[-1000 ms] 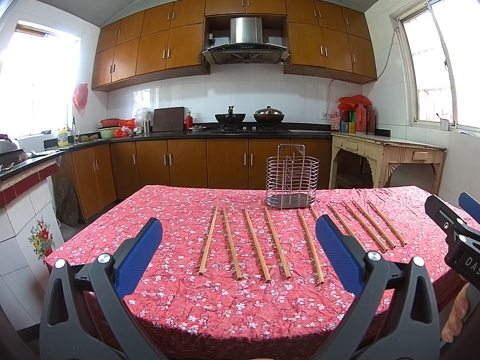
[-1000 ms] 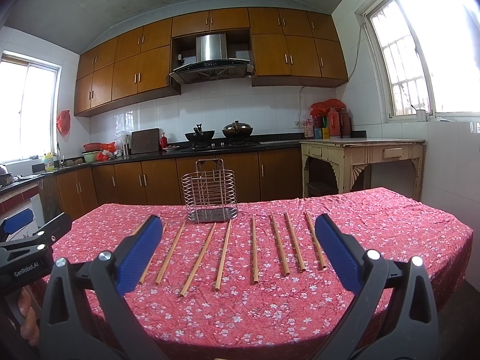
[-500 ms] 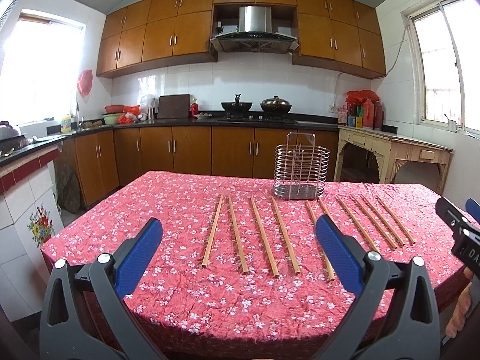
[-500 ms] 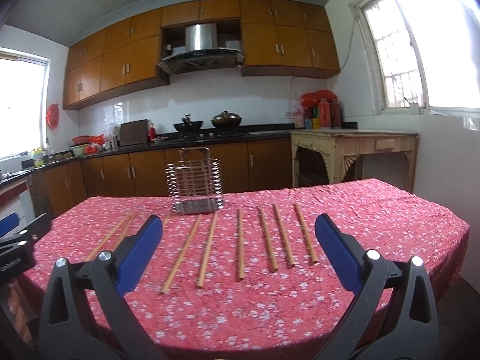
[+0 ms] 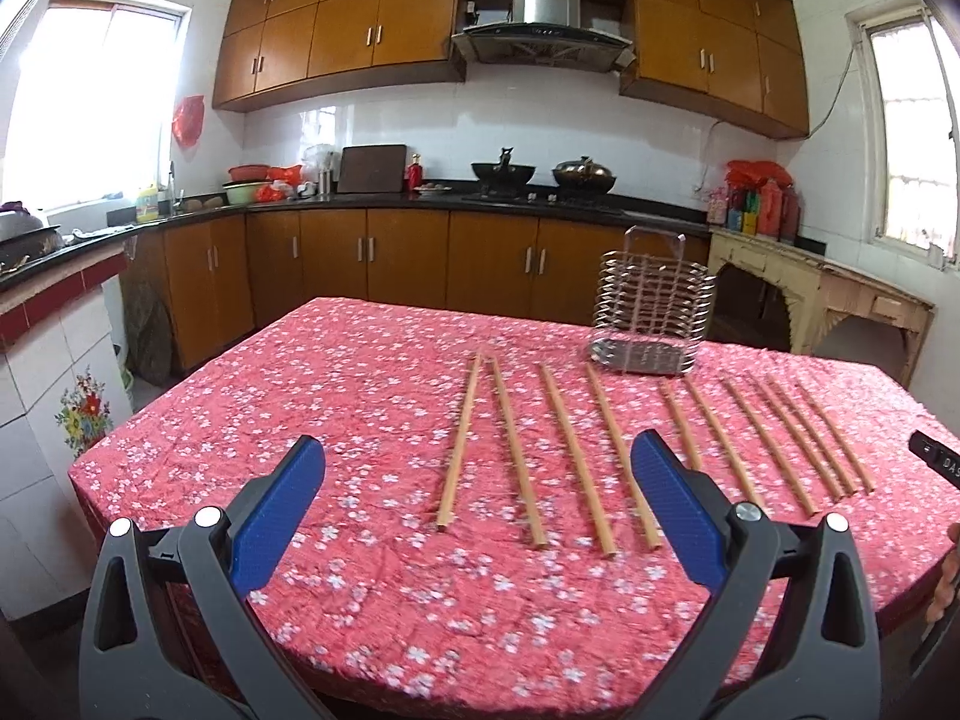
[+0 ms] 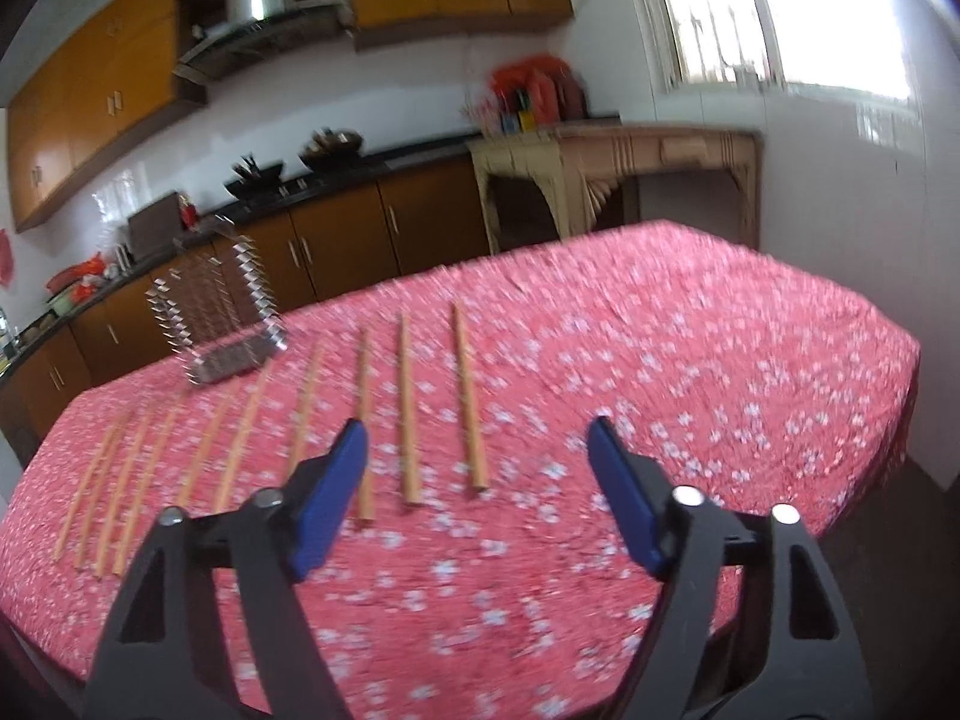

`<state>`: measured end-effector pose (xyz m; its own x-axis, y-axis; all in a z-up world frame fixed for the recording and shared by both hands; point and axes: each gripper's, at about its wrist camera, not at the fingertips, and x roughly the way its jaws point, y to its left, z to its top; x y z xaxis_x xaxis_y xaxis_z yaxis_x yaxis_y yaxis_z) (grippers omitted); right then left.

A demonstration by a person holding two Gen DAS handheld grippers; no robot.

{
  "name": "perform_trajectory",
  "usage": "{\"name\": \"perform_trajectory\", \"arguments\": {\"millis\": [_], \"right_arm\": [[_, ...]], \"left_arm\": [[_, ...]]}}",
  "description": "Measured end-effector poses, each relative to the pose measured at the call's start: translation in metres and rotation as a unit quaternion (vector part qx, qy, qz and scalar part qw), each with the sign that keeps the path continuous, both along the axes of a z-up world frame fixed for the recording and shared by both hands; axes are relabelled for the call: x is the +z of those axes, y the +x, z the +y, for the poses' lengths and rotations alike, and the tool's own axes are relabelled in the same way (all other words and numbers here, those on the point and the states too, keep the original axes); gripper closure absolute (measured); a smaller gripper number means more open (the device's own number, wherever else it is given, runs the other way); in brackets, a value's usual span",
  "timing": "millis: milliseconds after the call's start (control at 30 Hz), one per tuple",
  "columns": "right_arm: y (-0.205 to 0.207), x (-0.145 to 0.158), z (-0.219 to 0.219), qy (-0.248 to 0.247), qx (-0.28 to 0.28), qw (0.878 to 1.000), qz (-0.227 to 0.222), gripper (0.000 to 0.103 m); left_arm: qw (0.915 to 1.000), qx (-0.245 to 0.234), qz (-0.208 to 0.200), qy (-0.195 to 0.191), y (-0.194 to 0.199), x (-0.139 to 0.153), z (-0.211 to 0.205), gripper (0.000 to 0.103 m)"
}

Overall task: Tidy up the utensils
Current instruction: 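Close the right tool on a bamboo chopstick while the left tool grasps another chopstick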

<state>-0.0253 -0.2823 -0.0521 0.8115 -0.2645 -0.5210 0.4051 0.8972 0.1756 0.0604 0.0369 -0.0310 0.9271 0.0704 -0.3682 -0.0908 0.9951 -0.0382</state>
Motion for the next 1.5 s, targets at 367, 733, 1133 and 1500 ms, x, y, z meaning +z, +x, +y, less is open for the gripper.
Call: {"name": "perform_trajectory", "arguments": {"millis": [367,733,1133,1500], "right_arm": [[0.04,-0.037,0.006,-0.004,0.037,0.995,0.093,0.068],[0.057,-0.051,0.005,-0.002,0.035,0.993,0.115,0.093],[0.055,-0.052,0.01,-0.003,0.036,0.994,0.106,0.095],[0.054,-0.053,0.011,-0.002,0.035,0.994,0.105,0.095]], "left_arm": [[0.9985,0.007,0.052,0.011,0.023,-0.021,0.008,0.003],[0.9968,0.007,0.078,0.016,0.037,-0.036,0.02,0.011],[0.9927,-0.016,0.119,0.009,0.054,-0.056,0.027,0.039],[0.9878,-0.03,0.152,0.008,0.07,-0.071,0.026,0.068]]}}
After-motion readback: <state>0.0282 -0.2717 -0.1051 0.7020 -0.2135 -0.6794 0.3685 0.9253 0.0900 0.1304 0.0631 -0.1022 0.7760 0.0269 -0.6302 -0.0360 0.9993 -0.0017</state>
